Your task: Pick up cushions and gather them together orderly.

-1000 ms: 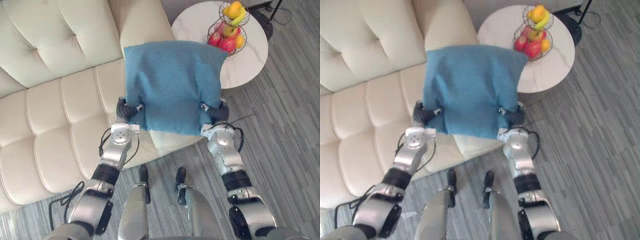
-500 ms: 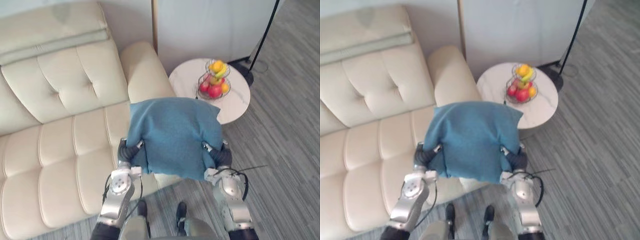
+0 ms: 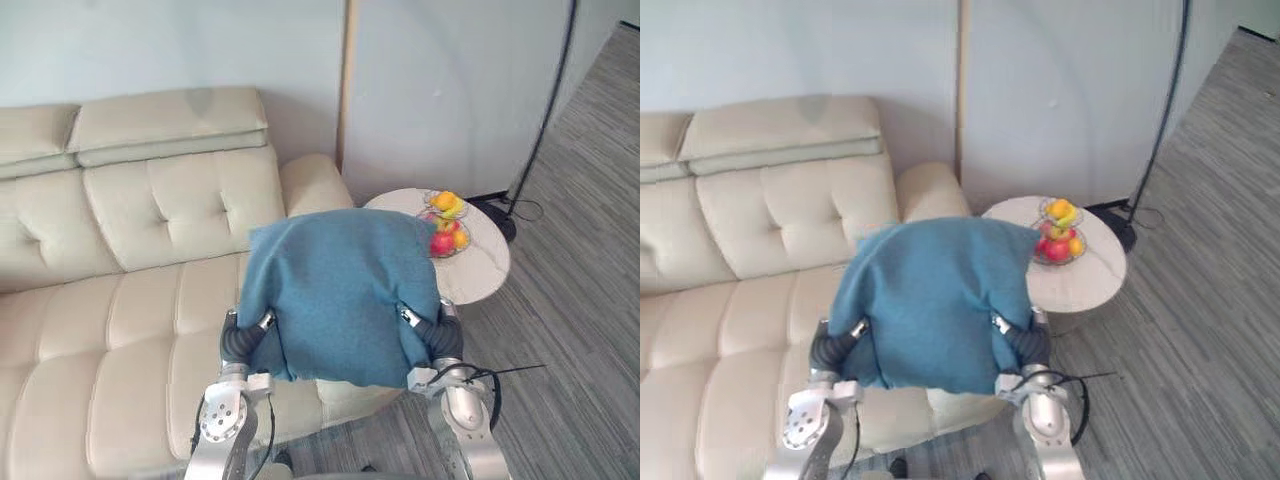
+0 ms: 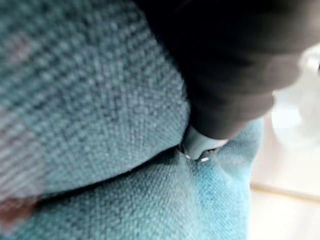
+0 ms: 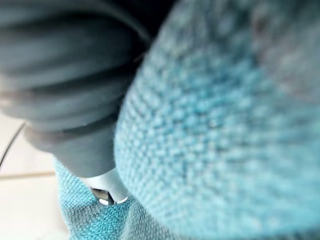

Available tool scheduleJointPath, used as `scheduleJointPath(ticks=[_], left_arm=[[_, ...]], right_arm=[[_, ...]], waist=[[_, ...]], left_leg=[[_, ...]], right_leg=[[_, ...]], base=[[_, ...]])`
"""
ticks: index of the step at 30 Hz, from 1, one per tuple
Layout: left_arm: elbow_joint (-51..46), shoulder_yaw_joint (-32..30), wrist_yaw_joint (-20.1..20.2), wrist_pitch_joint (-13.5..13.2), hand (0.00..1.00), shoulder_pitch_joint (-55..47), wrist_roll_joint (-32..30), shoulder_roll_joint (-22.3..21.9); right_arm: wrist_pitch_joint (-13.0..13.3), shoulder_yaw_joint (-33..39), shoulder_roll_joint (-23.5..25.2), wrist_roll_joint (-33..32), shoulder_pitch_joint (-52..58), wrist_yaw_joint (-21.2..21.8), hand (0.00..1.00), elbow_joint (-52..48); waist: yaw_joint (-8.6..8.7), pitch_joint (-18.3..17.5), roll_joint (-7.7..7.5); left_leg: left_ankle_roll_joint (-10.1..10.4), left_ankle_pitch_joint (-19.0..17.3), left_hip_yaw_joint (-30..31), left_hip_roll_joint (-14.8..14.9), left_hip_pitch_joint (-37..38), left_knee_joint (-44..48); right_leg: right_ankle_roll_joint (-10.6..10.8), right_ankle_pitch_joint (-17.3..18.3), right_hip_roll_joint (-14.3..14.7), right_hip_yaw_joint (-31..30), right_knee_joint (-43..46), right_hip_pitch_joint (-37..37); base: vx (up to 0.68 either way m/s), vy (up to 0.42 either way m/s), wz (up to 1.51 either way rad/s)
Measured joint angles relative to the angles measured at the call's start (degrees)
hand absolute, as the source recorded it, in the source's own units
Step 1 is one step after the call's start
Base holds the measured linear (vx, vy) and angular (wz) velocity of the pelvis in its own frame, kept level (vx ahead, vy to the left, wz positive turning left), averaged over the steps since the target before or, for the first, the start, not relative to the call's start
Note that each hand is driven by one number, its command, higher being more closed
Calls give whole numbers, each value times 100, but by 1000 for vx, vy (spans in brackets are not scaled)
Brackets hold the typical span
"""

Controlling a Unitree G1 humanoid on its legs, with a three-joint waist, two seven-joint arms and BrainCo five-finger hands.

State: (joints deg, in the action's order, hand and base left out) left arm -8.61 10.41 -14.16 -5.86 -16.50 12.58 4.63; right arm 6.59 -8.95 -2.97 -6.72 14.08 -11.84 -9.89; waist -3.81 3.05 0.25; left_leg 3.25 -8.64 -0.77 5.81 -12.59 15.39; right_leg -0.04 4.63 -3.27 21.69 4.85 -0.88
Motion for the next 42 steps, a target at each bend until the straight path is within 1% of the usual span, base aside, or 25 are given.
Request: scheduleJointPath(ticks=[2, 4, 5, 6, 7, 8, 9, 10, 11, 12, 13, 14, 15, 16, 17, 18, 19, 20, 21, 22, 23, 25, 29, 34, 42], left_arm=[[90, -3, -1, -1, 100, 17, 68, -49], [267, 22, 0, -1, 100, 74, 176, -122], [420, 66, 0, -1, 100, 124, 236, -171], [482, 83, 1, -3, 100, 131, 245, -213], [587, 147, 1, -4, 100, 130, 267, -328], [643, 211, 3, -4, 100, 135, 273, -370], [852, 284, 44, -5, 100, 303, 275, -269], [889, 283, 43, -5, 100, 363, 276, -150], [907, 274, 43, -6, 100, 421, 277, 18], [1007, 274, 44, -4, 100, 465, 278, 77], [1041, 274, 48, -4, 100, 460, 277, 100], [1043, 275, 62, -4, 100, 458, 264, 132], [1045, 261, 71, 0, 100, 454, 236, 163], [1044, 251, 73, -1, 100, 457, 209, 163], [1044, 250, 74, -1, 100, 451, 206, 173], [1044, 250, 81, -2, 100, 453, 202, 187], [1044, 258, 90, -1, 100, 454, 191, 210], [1044, 271, 92, -1, 100, 454, 151, 234], [1043, 305, 97, -1, 100, 473, 129, 247], [1044, 405, 98, -1, 100, 547, 102, 245], [1038, 509, 106, -1, 100, 631, 97, 230], [1031, 567, 180, 1, 100, 700, 64, 222], [1032, 732, 216, 3, 100, 675, 33, 220], [994, 741, 269, 0, 100, 671, 39, 218], [667, 636, 259, 1, 100, 678, -20, 219]], right_arm=[[42, 62, -91, 6, -347, -67, 100, 524], [17, 175, -158, 21, -633, -119, 100, 1009], [-4, 224, -232, 69, -728, -173, 100, 1210], [-4, 243, -262, 100, -748, -189, 100, 1291], [-18, 303, -331, 123, -750, -195, 100, 1386], [-29, 358, -405, 180, -751, -199, 100, 1424], [-61, 478, -302, 228, -837, -216, 100, 1750], [-87, 494, -180, 232, -848, -213, 100, 1869], [-106, 560, -17, 241, -850, -212, 100, 1974], [-173, 607, 91, 307, -841, -209, 100, 2028], [-210, 605, 99, 355, -844, -208, 100, 2058], [-220, 596, 75, 407, -871, -198, 100, 2119], [-223, 598, 86, 436, -935, -178, 100, 2239], [-225, 594, 98, 436, -928, -177, 100, 2242], [-226, 594, 130, 436, -912, -174, 100, 2242], [-225, 593, 159, 437, -918, -166, 100, 2239], [-223, 589, 188, 438, -920, -164, 100, 2235], [-217, 579, 164, 437, -921, -164, 100, 2232], [-212, 579, 121, 437, -924, -164, 100, 2222], [-200, 581, 32, 435, -936, -166, 100, 2199], [-199, 621, -85, 433, -951, -177, 100, 2194], [-209, 649, -177, 434, -939, -181, 100, 2187], [-245, 818, -178, 454, -637, -213, 100, 1620], [-247, 825, -174, 473, -480, -221, 100, 1075], [-266, 852, 95, 687, -511, -354, 100, 835]], waist=[[28, 30, -54], [53, 55, -95], [83, 57, -97], [95, 14, -22], [120, -86, 138], [126, -153, 317], [186, -154, 189], [189, -120, -2], [196, -70, -189], [199, -50, -198], [191, -20, -191], [161, 90, -171], [194, 193, -75], [230, 203, -116], [283, 255, -67], [313, 264, -103], [361, 254, -195], [363, 211, -275], [382, 188, -302], [390, 177, -283], [385, 227, -156], [389, 234, -91], [379, 225, -94], [330, 126, -90], [295, 62, -72]], left_leg=[[-347, -165, -895, 402, -311, 596], [-347, -162, -1309, 726, -295, 797], [-319, -151, -1456, 945, -176, 739], [-257, -113, -1483, 1017, -123, 628], [-80, 58, -1410, 1157, 6, 333], [-35, 290, -1360, 1210, 115, 89], [682, 356, -1337, 854, 150, -83], [602, 313, -1348, 630, 165, -97], [409, 172, -1339, 419, 79, 158], [282, -45, -1299, 331, -5, 489], [197, -167, -1299, 273, 4, 612], [57, -298, -1363, 210, 129, 674], [-106, -438, -1377, 219, 235, 682], [-160, -466, -1366, 212, 298, 667], [-224, -493, -1349, 179, 383, 626], [-253, -490, -1355, 128, 459, 568], [-257, -441, -1395, -17, 599, 426], [-252, -392, -1452, -188, 697, 285], [-251, -391, -1462, -285, 725, 246], [-254, -394, -1421, -381, 710, 244], [-254, -393, -1319, -365, 681, 260], [-252, -391, -1175, -342, 655, 232], [-223, -374, -863, -327, 840, 172], [-223, -373, -811, -355, 918, 127], [-223, -199, -1209, -396, 1171, -633]], right_leg=[[-1, -1, -334, 294, 173, -147], [76, -46, -701, 387, 265, -170], [246, -149, -935, 463, 244, -142], [366, -223, -994, 482, 190, -122], [596, -362, -1068, 518, 67, -102], [743, -450, -1083, 525, 19, -96], [883, -582, -1434, 509, -51, -64], [818, -627, -1627, 455, -51, -61], [813, -783, -1890, 452, 88, -71], [767, -979, -2065, 396, 485, -198], [614, -1089, -2189, 302, 855, -346], [134, -1312, -2380, 139, 1511, -627], [-175, -890, -2325, -288, 2356, -1071], [-37, -517, -2132, -531, 2755, -1220], [200, -37, -1664, -869, 3084, -1371], [349, 171, -1339, -1051, 3091, -1416], [412, 431, -875, -1229, 2933, -1416], [343, 513, -570, -1272, 2673, -1402], [238, 601, -406, -1286, 2409, -1366], [27, 675, -290, -1353, 1921, -1175], [29, 564, -219, -1323, 1687, -1078], [52, 489, -183, -1189, 1417, -914], [51, 489, -161, -895, 1047, -386], [33, 443, -153, -847, 725, -103], [80, -29, -35, -1301, 14, -101]], base=[[-89, 190, 67], [-60, 306, 53], [-30, 365, 52], [-5, 431, 45], [25, 507, 26], [26, 654, 43], [24, 561, 37], [16, 500, 47], [20, 440, 29], [18, 545, 24], [5, 460, 0], [1, 474, -9], [1, 269, -4], [10, 286, 12], [10, 145, 17], [58, 238, 19], [90, 180, 10], [114, 155, 9], [127, 89, 8], [143, 80, 14], [144, 77, 16], [145, 38, 28], [151, -14, 50], [70, 16, 17], [14, 49, -26]])
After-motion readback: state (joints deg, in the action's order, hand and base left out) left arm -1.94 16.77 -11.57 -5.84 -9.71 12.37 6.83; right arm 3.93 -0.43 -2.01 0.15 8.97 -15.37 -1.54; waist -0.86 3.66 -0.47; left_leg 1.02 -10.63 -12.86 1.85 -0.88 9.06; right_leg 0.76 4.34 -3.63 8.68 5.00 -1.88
